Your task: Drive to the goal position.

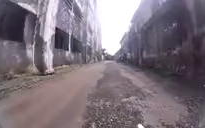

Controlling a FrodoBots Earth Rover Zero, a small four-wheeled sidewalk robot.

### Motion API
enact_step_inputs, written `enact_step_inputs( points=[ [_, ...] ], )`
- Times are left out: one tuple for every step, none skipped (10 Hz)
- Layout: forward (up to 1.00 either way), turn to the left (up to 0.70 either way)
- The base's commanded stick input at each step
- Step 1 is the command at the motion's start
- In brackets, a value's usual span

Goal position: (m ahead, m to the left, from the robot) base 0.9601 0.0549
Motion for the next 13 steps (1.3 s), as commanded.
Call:
enact_step_inputs(
  points=[
    [0.7, 0.0],
    [0.7, 0.0],
    [0.7, 0.0],
    [0.7, 0.0],
    [0.7, 0.0],
    [0.7, 0.0],
    [0.7, 0.0],
    [0.7, 0.0],
    [0.7, 0.0],
    [0.7, 0.0],
    [0.7, 0.0],
    [0.7, 0.0],
    [0.7, 0.0]
  ],
)
